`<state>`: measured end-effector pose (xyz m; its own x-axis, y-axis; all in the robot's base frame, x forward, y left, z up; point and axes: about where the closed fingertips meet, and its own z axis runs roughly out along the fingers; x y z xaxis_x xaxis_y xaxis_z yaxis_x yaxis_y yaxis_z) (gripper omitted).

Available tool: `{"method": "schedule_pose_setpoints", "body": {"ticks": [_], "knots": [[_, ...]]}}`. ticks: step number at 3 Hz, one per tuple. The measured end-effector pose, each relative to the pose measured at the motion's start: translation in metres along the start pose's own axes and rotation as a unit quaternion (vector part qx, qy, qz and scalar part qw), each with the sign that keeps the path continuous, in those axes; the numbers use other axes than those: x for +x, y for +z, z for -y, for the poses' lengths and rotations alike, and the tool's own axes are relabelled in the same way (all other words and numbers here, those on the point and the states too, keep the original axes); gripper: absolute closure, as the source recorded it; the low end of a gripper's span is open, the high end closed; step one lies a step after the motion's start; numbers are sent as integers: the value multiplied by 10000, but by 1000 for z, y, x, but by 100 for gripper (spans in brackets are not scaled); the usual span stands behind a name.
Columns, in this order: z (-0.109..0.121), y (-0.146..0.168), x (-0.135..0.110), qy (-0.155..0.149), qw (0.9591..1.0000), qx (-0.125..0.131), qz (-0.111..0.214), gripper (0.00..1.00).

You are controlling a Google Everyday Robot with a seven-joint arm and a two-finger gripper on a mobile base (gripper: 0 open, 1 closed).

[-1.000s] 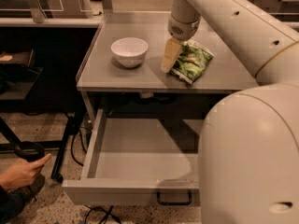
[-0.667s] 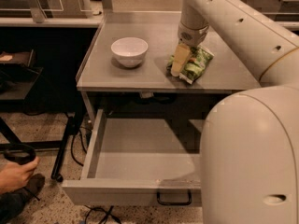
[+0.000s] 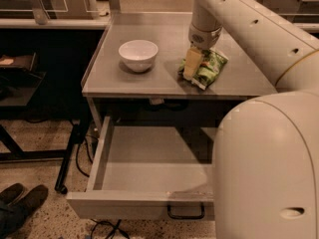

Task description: Place green jalapeno chip bag into top drawer

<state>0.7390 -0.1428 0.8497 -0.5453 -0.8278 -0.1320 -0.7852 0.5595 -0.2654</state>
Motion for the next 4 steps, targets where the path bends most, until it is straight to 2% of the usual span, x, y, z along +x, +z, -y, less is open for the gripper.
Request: {"method": "schedule_pose_setpoints", "body": {"ticks": [3, 4], "knots": [[0, 0, 0, 0, 10000, 0, 0, 88], [-2, -23, -4, -177, 9985, -46, 512, 100]]}}
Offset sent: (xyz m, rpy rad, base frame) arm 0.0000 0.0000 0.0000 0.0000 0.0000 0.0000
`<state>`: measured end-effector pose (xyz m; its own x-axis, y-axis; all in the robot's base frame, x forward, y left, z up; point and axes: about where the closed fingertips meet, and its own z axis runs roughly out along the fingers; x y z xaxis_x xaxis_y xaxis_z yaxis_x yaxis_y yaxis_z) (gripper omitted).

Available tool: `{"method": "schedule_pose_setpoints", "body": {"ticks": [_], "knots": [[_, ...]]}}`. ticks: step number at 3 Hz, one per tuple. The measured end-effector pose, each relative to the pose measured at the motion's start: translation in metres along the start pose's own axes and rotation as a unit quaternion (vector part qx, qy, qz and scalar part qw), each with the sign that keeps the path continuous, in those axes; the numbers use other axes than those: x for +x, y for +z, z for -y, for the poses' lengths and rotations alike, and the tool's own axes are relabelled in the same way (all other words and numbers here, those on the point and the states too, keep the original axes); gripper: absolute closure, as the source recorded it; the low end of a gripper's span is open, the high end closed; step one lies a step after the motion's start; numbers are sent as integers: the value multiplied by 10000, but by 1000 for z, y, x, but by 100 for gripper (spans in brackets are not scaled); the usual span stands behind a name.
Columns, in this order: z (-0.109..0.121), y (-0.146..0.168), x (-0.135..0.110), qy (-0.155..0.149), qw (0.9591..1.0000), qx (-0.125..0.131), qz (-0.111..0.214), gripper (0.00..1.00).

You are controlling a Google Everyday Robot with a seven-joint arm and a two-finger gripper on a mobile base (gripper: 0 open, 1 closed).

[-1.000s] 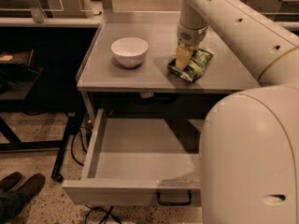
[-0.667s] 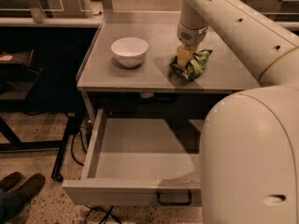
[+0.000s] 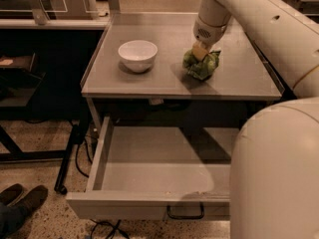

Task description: Place green jalapeno chip bag into top drawer

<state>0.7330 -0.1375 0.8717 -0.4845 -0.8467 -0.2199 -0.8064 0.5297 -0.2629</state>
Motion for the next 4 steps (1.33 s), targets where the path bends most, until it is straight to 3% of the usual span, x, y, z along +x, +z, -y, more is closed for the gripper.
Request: {"method": "schedule_pose_setpoints", "body": {"ticks": [1, 2, 3, 4], "knots": [[-2, -40, 4, -226, 9975, 29, 662, 100], [-11, -83, 33, -486, 9898, 3, 1343, 100], [-25, -109, 56, -619, 9801, -195, 1878, 100], [-22, -107, 57, -588, 9791, -234, 1932, 100]]}}
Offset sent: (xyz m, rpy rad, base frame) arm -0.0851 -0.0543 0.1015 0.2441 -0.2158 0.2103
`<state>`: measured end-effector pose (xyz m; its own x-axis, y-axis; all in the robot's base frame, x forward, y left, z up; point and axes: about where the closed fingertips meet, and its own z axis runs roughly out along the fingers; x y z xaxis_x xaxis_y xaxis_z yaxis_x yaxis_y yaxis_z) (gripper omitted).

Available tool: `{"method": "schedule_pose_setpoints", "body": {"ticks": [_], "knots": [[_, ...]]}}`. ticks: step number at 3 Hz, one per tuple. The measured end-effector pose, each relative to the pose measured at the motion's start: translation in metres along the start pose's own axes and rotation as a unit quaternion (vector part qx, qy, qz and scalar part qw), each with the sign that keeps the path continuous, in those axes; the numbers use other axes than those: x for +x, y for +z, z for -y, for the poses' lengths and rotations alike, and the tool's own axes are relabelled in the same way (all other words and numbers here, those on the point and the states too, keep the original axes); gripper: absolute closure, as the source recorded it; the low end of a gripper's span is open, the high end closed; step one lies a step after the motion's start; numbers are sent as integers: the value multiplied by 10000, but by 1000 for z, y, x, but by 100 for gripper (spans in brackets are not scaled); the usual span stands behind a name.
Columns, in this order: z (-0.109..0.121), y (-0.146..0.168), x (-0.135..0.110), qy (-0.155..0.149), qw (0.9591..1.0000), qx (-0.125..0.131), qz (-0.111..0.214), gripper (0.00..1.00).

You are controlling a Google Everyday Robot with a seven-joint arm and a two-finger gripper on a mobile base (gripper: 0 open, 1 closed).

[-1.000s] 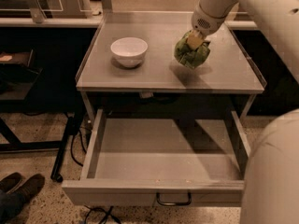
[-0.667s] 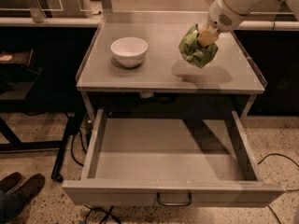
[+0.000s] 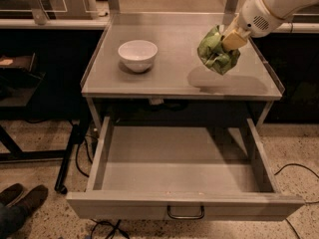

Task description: Place green jalapeno chip bag into top drawer

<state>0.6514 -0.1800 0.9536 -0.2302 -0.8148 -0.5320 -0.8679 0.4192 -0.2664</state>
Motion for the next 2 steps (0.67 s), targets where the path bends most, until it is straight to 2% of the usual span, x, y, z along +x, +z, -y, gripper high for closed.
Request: {"method": "schedule_pose_setpoints", "body": {"ticks": [1, 2], "knots": [[-10, -10, 3, 22, 9999, -131, 45, 100], [-43, -33, 19, 134, 9993, -346, 32, 100]]}}
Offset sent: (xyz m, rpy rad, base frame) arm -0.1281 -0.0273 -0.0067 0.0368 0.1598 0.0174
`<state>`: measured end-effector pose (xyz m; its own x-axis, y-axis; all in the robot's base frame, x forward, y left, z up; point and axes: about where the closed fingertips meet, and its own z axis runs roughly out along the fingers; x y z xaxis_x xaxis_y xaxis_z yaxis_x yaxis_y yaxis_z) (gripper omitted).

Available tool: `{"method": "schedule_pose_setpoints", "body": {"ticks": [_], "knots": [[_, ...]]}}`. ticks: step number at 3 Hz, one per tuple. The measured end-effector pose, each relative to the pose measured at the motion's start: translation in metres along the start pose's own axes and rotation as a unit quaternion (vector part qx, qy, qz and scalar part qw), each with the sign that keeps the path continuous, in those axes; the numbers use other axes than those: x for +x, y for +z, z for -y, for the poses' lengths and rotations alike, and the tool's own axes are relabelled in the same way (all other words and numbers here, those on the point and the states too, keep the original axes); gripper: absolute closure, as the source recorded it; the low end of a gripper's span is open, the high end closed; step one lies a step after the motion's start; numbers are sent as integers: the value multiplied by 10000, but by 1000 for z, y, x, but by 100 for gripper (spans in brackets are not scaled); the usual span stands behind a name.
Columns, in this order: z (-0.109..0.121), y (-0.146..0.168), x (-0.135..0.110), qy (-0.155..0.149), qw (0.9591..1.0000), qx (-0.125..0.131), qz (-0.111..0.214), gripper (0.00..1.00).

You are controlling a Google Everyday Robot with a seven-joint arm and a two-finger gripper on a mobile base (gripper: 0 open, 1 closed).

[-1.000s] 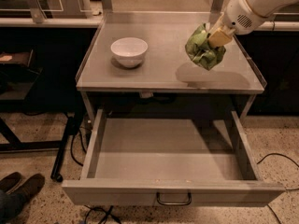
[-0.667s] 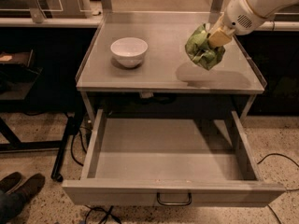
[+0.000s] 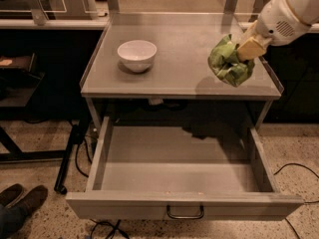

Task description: Place green jalapeno chip bag into top drawer

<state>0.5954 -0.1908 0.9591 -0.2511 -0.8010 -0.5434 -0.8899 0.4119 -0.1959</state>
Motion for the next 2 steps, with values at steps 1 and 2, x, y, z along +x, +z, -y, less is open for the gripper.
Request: {"method": "schedule_pose_setpoints", "body": {"ticks": [1, 2], "knots": [[-51, -7, 21, 117, 9989, -449, 2, 100], [-51, -2, 25, 153, 9987, -479, -23, 100]]}}
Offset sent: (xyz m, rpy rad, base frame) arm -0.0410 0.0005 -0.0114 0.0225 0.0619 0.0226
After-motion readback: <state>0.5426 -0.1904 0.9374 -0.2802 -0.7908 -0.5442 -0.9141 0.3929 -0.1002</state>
